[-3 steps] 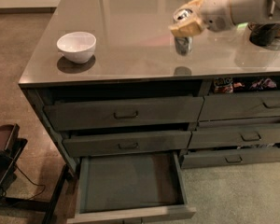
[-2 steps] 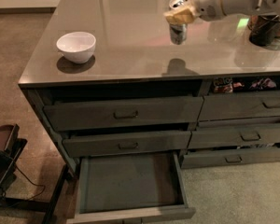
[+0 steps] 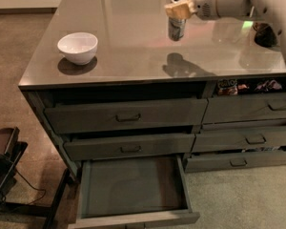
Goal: Pick redbull can from bottom drawer and place on counter
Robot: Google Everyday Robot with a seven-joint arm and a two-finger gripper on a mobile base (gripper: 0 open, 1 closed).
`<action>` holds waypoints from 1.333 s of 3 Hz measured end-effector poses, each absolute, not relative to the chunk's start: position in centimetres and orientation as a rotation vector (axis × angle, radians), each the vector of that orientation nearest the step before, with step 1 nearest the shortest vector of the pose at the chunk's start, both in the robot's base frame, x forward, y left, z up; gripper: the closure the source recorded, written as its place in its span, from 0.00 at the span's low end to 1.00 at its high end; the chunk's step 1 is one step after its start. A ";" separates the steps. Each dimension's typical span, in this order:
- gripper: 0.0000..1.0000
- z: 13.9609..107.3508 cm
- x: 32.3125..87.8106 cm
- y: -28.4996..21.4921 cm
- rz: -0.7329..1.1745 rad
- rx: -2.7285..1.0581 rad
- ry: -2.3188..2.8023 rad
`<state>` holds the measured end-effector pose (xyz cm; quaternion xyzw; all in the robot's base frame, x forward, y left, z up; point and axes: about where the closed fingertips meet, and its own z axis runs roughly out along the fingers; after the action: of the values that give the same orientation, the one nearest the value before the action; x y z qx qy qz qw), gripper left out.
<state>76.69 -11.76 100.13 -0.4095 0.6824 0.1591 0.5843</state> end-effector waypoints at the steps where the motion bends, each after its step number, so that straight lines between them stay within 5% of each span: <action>1: 1.00 98.9 77.3 -12.0 0.406 -0.871 1.636; 4: 1.00 95.0 76.9 -12.6 0.506 -0.773 1.775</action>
Offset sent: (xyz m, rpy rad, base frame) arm 0.0064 -0.0144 -0.0363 0.1285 0.1796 -0.1193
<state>76.93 -12.64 95.01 -0.3252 0.7468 0.2130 0.5397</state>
